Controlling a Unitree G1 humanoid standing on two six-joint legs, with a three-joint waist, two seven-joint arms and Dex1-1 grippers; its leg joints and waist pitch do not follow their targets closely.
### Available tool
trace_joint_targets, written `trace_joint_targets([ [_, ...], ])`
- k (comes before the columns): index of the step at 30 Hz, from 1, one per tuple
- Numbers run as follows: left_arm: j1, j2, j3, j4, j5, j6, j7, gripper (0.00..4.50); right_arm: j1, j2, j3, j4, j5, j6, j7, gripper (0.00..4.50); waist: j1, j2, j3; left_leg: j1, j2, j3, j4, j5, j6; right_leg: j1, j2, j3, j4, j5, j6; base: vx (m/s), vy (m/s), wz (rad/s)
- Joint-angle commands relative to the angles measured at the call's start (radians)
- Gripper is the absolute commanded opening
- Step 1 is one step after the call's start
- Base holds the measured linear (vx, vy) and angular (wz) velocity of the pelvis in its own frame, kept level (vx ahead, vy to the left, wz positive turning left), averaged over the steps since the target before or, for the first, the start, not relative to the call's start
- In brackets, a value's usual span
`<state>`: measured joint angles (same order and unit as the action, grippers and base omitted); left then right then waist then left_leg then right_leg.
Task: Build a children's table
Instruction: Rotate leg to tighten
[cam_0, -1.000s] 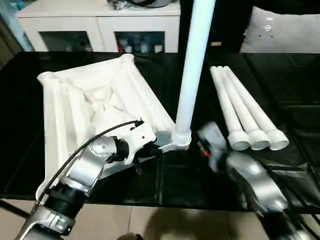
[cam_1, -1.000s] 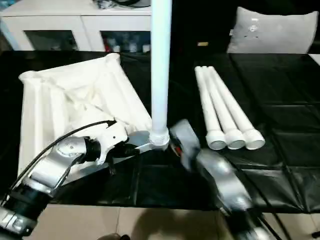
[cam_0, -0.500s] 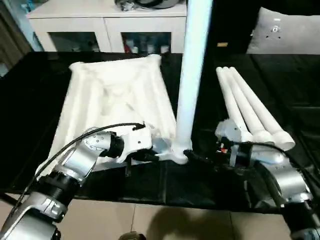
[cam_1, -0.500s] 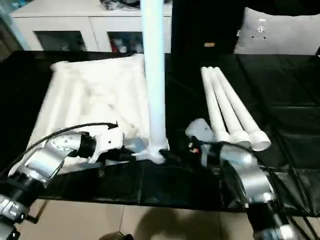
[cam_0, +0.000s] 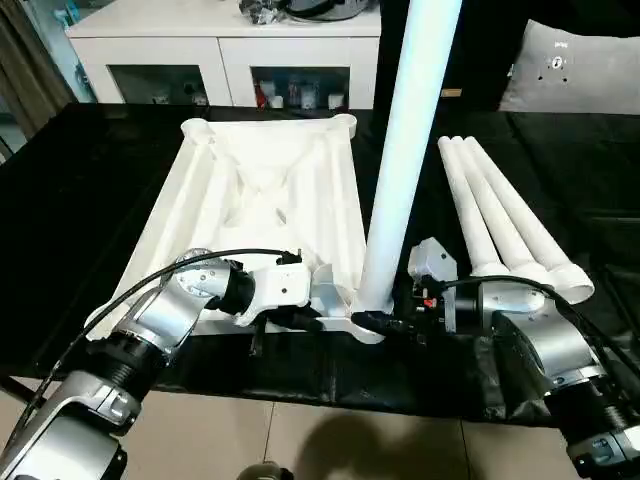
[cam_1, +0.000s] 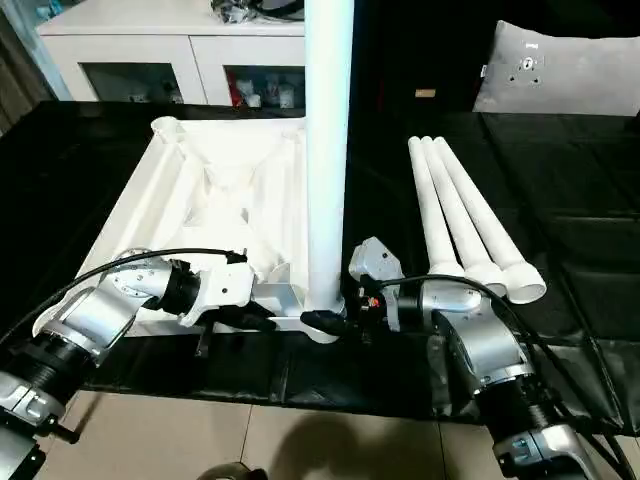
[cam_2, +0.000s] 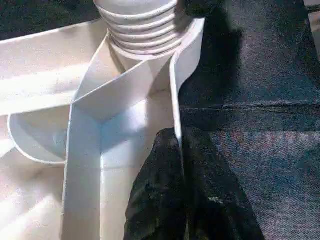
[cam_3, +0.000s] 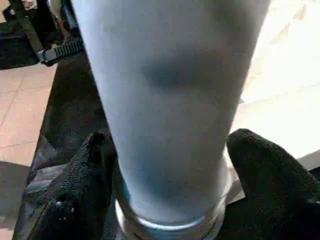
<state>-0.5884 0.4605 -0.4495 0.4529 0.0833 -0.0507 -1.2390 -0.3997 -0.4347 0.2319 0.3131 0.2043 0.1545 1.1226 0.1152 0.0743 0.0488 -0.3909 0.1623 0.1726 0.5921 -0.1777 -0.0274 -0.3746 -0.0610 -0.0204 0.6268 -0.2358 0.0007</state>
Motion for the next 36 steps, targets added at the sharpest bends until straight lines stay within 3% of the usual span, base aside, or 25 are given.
trace_joint_targets([
  [1,-0.001,-0.003,-0.043,0.009,0.035,-0.02,-0.036,0.0,-0.015,-0.002,0.006,0.005,0.011,0.014,0.013,3.44,-0.003,-0.003,-0.07,0.023,0.067,-0.022,-0.059,-0.144,0.051,0.033,-0.08,0.031,-0.06,0.072,-0.276,0.0,0.0,0.0],
  [4,-0.003,-0.002,-0.044,0.016,0.033,-0.025,-0.036,0.0,-0.015,0.0,0.009,0.015,0.007,0.016,0.023,3.25,-0.003,-0.005,-0.068,0.022,0.066,-0.022,-0.059,-0.149,0.057,0.034,-0.081,0.03,-0.061,0.061,-0.275,0.0,0.0,0.0],
  [5,-0.005,-0.003,-0.043,0.021,0.031,-0.025,-0.036,0.0,-0.013,0.001,0.011,0.019,0.004,0.019,0.026,3.0,-0.002,-0.005,-0.068,0.022,0.067,-0.022,-0.059,-0.152,0.054,0.033,-0.082,0.03,-0.062,0.048,-0.274,0.0,0.0,0.0],
  [10,0.003,-0.001,-0.035,0.019,0.022,-0.017,-0.039,0.0,-0.001,0.014,0.012,0.017,0.01,0.045,0.023,2.77,-0.003,-0.003,-0.069,0.023,0.067,-0.023,-0.06,-0.153,0.05,0.033,-0.08,0.03,-0.062,0.051,-0.275,0.0,0.0,0.0],
  [14,0.033,-0.027,0.012,-0.039,-0.038,0.085,-0.01,0.0,0.036,0.069,-0.001,-0.007,0.024,0.123,-0.065,2.74,-0.005,-0.003,-0.066,0.023,0.069,-0.023,-0.065,-0.165,0.041,0.031,-0.081,0.031,-0.061,0.027,-0.278,0.0,0.0,0.0],
  [16,0.04,-0.037,0.025,-0.057,-0.05,0.112,0.009,0.0,0.041,0.087,0.0,-0.005,0.012,0.128,-0.102,2.74,-0.008,-0.003,-0.061,0.023,0.067,-0.023,-0.069,-0.197,0.033,0.028,-0.082,0.031,-0.069,-0.031,-0.273,0.0,0.0,0.0],
  [20,0.067,-0.086,0.067,-0.131,-0.052,0.233,0.136,0.0,0.04,0.195,-0.025,0.025,-0.008,0.159,-0.28,2.73,-0.032,-0.001,-0.051,0.028,0.063,-0.03,-0.084,-0.318,-0.027,0.024,-0.086,0.037,-0.086,-0.259,-0.232,0.0,0.0,0.0],
  [21,0.078,-0.115,0.081,-0.166,-0.049,0.29,0.192,0.0,0.032,0.239,-0.044,0.041,-0.008,0.177,-0.348,2.72,-0.039,0.001,-0.05,0.025,0.065,-0.033,-0.089,-0.323,-0.039,0.025,-0.086,0.037,-0.086,-0.275,-0.22,0.0,0.0,0.0],
  [23,0.107,-0.212,0.109,-0.248,-0.06,0.41,0.314,0.0,0.01,0.329,-0.09,0.083,0.003,0.199,-0.48,2.72,-0.055,-0.008,-0.049,0.027,0.064,-0.033,-0.089,-0.339,-0.047,0.019,-0.085,0.037,-0.092,-0.3,-0.217,0.0,0.0,0.0],
  [24,0.107,-0.212,0.109,-0.248,-0.06,0.41,0.314,0.0,0.01,0.329,-0.09,0.083,0.003,0.199,-0.48,2.72,-0.058,-0.006,-0.051,0.027,0.062,-0.033,-0.087,-0.333,-0.047,0.021,-0.086,0.037,-0.091,-0.303,-0.215,0.0,0.0,0.0],
  [26,0.127,-0.301,0.1,-0.301,-0.035,0.471,0.404,0.0,-0.011,0.384,-0.105,0.117,-0.019,0.22,-0.584,2.72,-0.07,-0.005,-0.052,0.02,0.062,-0.031,-0.087,-0.291,-0.032,0.021,-0.08,0.037,-0.092,-0.246,-0.211,0.0,0.0,0.0],
  [28,0.125,-0.341,0.088,-0.306,-0.016,0.471,0.449,0.0,-0.025,0.406,-0.117,0.149,-0.032,0.214,-0.641,2.72,-0.074,-0.011,-0.055,0.017,0.058,-0.029,-0.081,-0.272,-0.015,0.024,-0.08,0.038,-0.094,-0.208,-0.213,0.0,0.0,0.0],
  [33,0.1,-0.359,0.075,-0.283,0.017,0.448,0.495,0.0,-0.042,0.413,-0.119,0.195,-0.084,0.162,-0.692,2.72,-0.068,-0.011,-0.059,0.014,0.056,-0.026,-0.075,-0.224,0.01,0.024,-0.078,0.037,-0.093,-0.144,-0.209,0.0,0.0,0.0],
  [34,0.097,-0.355,0.078,-0.279,0.023,0.45,0.499,0.0,-0.041,0.414,-0.12,0.193,-0.086,0.159,-0.689,3.28,-0.066,-0.01,-0.058,0.014,0.057,-0.026,-0.076,-0.225,0.012,0.025,-0.078,0.036,-0.093,-0.137,-0.208,0.0,0.0,0.0],
  [36,0.09,-0.332,0.087,-0.273,0.046,0.459,0.514,0.0,-0.035,0.411,-0.121,0.177,-0.103,0.136,-0.69,3.47,-0.065,-0.008,-0.059,0.018,0.06,-0.026,-0.078,-0.231,0.01,0.022,-0.076,0.036,-0.091,-0.127,-0.211,0.0,0.0,0.0],
])
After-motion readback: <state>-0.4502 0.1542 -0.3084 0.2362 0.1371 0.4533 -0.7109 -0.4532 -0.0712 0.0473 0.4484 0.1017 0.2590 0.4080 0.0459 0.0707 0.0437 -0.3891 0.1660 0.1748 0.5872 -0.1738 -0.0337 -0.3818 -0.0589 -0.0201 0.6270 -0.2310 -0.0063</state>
